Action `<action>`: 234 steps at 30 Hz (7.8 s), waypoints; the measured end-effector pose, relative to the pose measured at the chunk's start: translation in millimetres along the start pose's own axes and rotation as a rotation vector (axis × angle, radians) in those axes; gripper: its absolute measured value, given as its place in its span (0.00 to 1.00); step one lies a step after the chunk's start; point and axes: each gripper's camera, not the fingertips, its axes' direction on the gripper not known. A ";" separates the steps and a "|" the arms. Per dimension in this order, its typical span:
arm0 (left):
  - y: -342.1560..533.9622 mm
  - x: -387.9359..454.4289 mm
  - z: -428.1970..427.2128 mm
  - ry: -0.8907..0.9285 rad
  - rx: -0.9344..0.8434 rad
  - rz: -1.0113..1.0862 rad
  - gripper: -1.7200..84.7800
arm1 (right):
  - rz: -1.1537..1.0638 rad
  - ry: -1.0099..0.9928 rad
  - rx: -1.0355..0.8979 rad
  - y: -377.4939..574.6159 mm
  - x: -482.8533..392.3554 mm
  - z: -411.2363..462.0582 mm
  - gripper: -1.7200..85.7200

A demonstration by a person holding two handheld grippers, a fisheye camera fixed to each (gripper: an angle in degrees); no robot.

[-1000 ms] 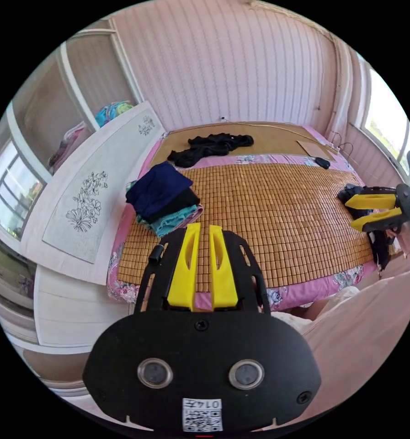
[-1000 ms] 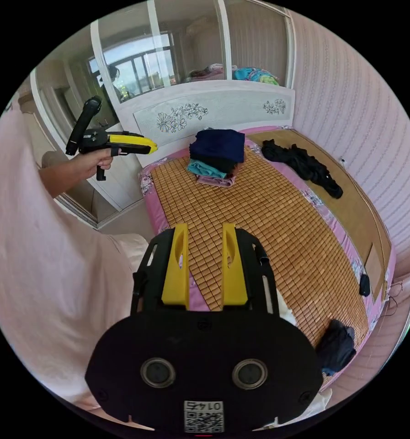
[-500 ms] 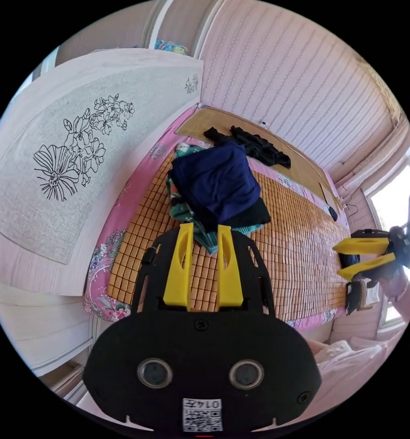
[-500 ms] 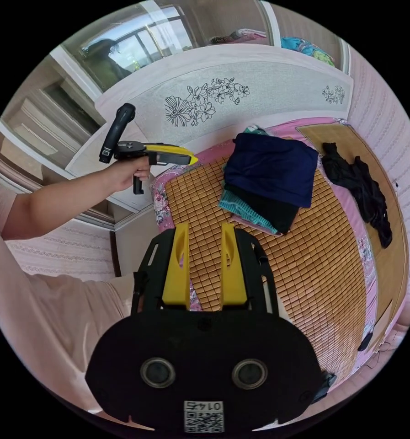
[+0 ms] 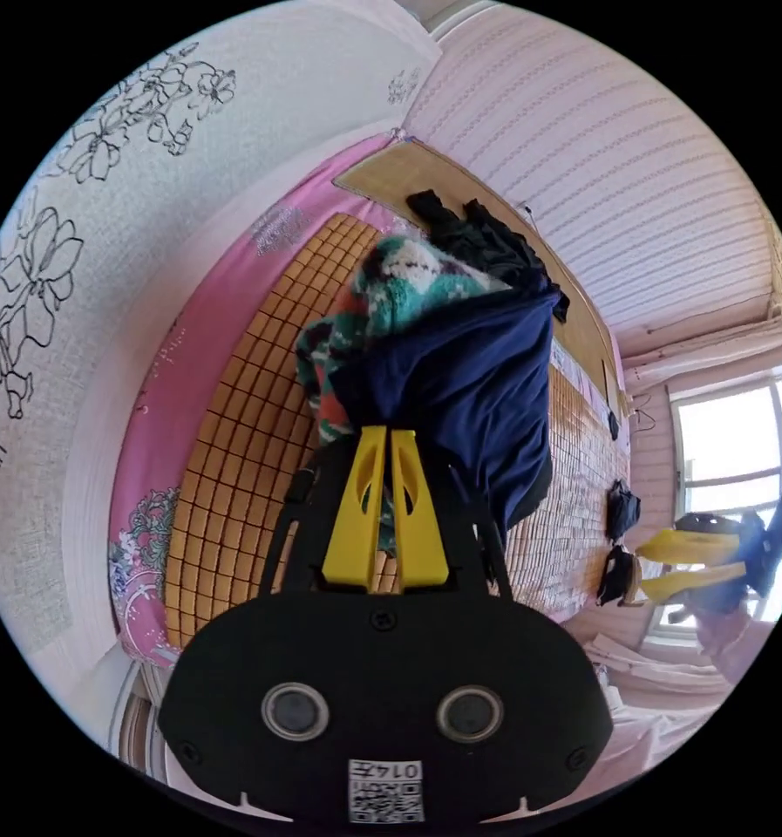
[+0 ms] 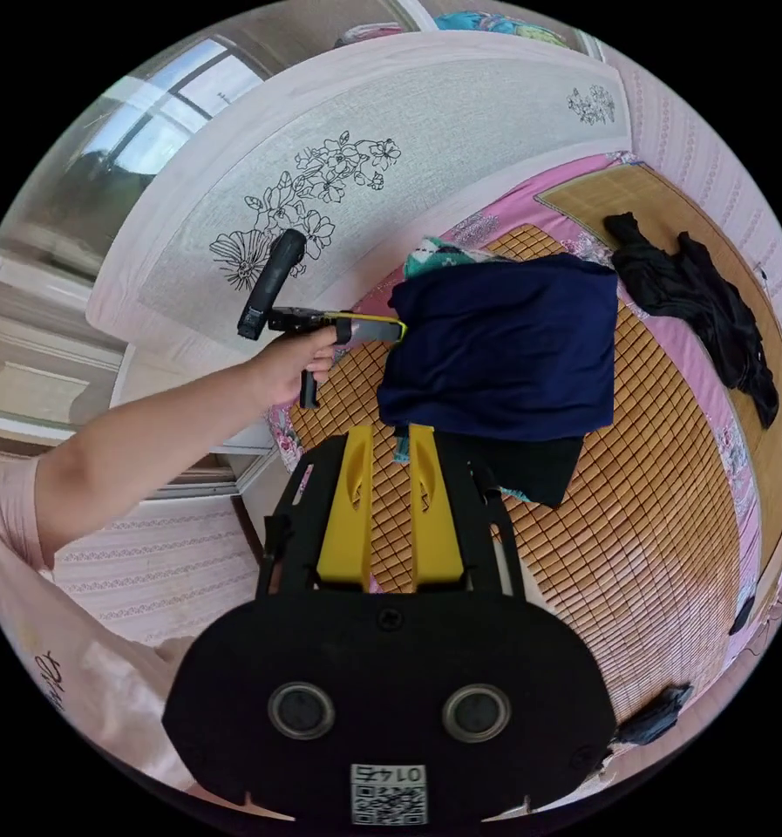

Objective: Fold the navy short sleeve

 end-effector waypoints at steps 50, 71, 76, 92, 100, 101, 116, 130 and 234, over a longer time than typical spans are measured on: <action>95.6 215.4 -183.5 0.009 0.326 0.420 0.01 | 0.191 -0.082 0.434 199.1 -6.3 -359.9 0.01; 368.9 457.9 -257.4 0.390 0.611 0.423 0.01 | 0.400 -0.331 0.945 686.7 3.5 -705.5 0.01; 405.7 562.8 -189.4 0.224 0.530 0.434 0.01 | 0.476 -0.354 0.938 751.5 46.7 -757.1 0.01; 483.1 571.6 -163.3 0.587 0.883 0.637 0.01 | 0.325 -0.389 1.224 833.2 2.3 -971.7 0.01; 403.4 525.0 -0.2 0.181 0.424 0.439 0.01 | 0.656 -0.291 0.708 741.8 40.4 -936.3 0.02; 391.2 521.4 57.7 0.161 0.330 0.416 0.01 | 0.730 -0.309 0.660 734.2 47.5 -915.1 0.02; 468.4 615.1 672.7 -0.056 -0.672 0.773 0.10 | 1.198 -0.298 0.522 762.0 50.0 -887.0 0.02; 489.5 590.8 857.9 -0.172 -0.914 0.566 0.03 | 1.098 -0.304 0.467 749.5 40.9 -932.3 0.02; 459.3 316.9 319.8 0.276 -0.261 0.463 0.01 | 0.438 -0.143 0.301 373.2 136.8 -412.3 0.05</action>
